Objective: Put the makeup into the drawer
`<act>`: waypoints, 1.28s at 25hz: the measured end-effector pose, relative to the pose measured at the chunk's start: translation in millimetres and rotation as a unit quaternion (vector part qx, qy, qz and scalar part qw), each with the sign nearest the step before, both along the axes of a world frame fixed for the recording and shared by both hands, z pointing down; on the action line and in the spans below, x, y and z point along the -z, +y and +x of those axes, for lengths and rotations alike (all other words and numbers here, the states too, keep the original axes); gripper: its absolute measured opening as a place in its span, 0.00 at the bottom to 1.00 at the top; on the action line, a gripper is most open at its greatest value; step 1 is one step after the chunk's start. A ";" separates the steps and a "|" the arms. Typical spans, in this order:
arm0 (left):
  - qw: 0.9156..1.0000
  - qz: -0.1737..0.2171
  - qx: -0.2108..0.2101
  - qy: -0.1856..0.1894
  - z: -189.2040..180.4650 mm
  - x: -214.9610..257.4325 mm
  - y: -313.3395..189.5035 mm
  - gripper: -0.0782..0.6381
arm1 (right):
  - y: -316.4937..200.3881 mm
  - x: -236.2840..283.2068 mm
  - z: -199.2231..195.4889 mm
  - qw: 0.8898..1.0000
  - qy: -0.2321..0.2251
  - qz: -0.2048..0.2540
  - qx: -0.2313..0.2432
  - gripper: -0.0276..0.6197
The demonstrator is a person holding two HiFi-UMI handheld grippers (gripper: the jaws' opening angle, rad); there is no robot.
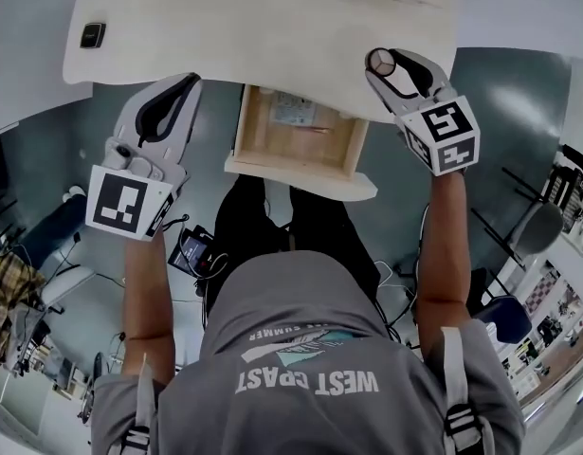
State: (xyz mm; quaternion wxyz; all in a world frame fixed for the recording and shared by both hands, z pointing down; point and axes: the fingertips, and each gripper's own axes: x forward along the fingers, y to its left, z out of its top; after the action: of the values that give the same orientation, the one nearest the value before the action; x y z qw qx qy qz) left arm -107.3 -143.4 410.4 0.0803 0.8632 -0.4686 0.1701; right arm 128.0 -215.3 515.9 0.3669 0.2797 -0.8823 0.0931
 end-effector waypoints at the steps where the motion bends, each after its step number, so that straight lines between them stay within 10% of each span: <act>1: 1.000 -0.001 0.003 0.001 -3.2 -2.2 2.3 0.11 | 5.1 -2.7 -6.7 1.000 -0.001 -0.004 0.007 0.38; 32: 0.996 -0.058 0.057 0.034 -93.3 -141.1 42.8 0.11 | 113.8 -178.6 -147.9 0.980 0.025 -0.141 0.135 0.38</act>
State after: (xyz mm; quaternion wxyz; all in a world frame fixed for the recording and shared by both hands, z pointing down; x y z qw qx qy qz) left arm -200.6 -100.6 551.5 0.1551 0.8342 -0.5035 0.1627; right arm -19.9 -101.5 694.4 0.4339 0.1057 -0.8804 0.1596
